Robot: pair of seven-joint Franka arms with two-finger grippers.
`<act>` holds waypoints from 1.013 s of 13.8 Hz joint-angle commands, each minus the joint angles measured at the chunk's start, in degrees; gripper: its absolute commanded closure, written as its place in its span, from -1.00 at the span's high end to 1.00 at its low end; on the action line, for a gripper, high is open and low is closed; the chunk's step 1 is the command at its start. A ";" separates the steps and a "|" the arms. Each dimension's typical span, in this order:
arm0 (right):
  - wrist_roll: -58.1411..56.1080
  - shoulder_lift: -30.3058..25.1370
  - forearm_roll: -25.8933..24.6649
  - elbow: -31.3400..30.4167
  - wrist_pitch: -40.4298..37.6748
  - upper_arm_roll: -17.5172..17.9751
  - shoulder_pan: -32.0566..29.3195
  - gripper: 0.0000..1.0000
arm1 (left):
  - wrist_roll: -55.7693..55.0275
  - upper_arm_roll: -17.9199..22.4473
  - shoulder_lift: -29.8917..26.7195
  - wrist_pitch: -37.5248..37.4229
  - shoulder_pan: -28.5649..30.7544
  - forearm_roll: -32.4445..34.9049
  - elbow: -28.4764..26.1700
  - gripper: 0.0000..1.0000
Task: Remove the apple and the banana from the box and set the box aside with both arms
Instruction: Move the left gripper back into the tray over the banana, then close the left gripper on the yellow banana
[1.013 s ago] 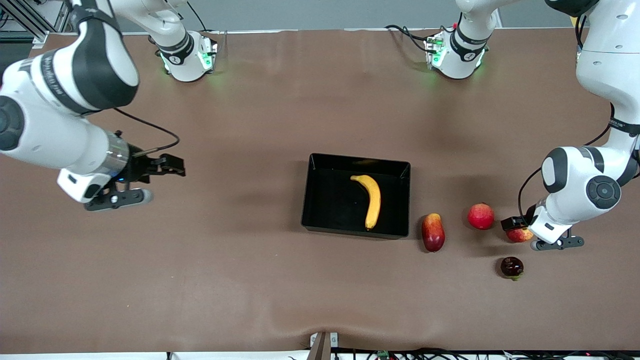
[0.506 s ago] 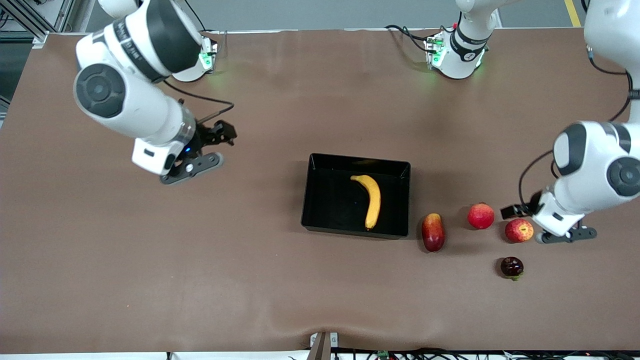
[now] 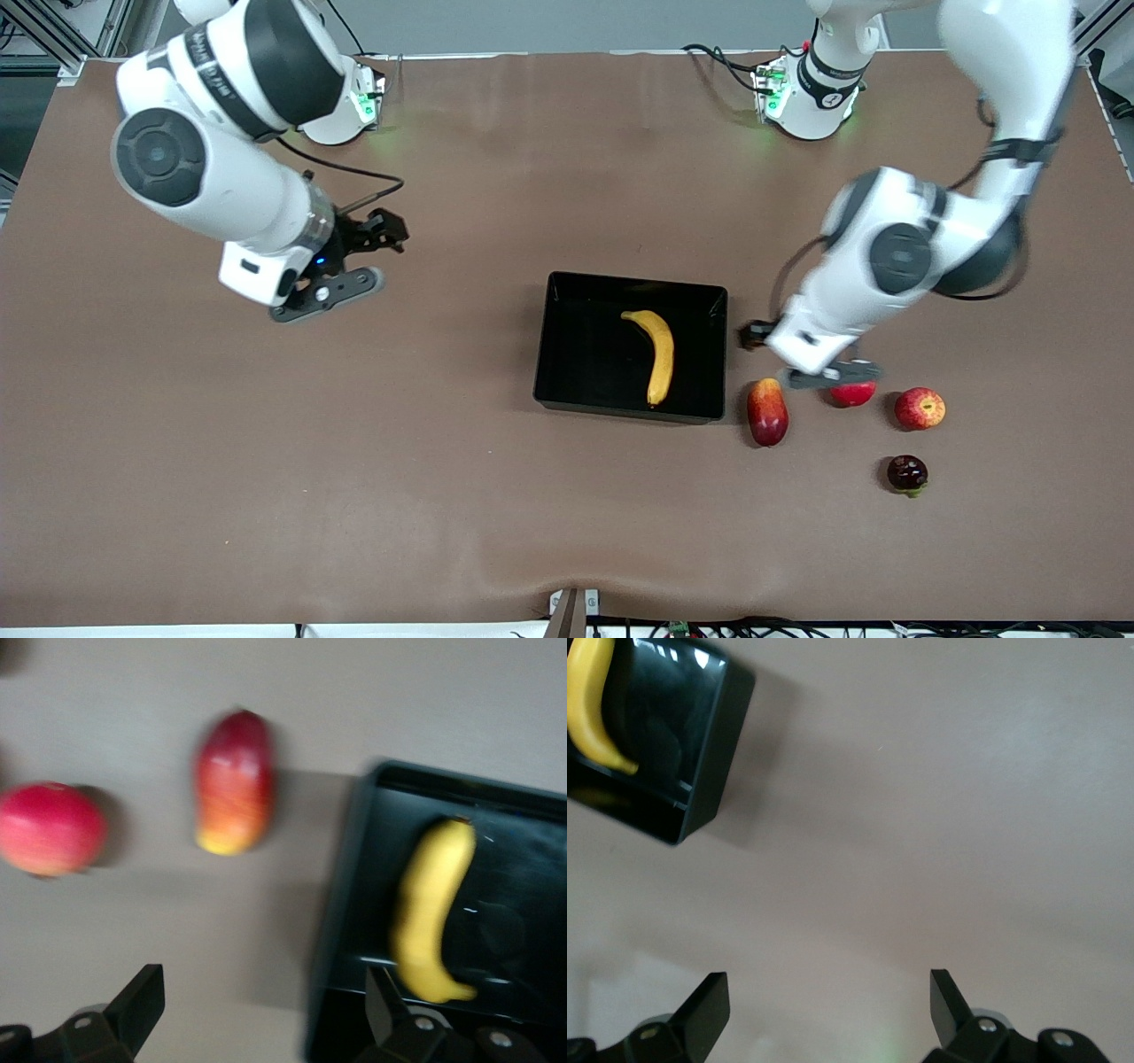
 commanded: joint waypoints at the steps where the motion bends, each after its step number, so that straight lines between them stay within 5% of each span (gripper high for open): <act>1: -0.34 0.14 0.10 -0.47 3.46 0.40 -4.59 1.00 | -9.70 0.33 4.98 0.66 -5.14 2.49 3.80 1.00; 6: -0.25 2.08 0.36 -1.43 5.06 0.48 -11.71 1.00 | -27.29 0.42 15.09 0.75 -12.17 13.04 7.32 1.00; 14: -0.34 1.02 0.71 -5.66 4.17 0.57 -13.04 1.00 | -34.70 1.12 20.55 1.89 -13.68 20.60 6.53 1.00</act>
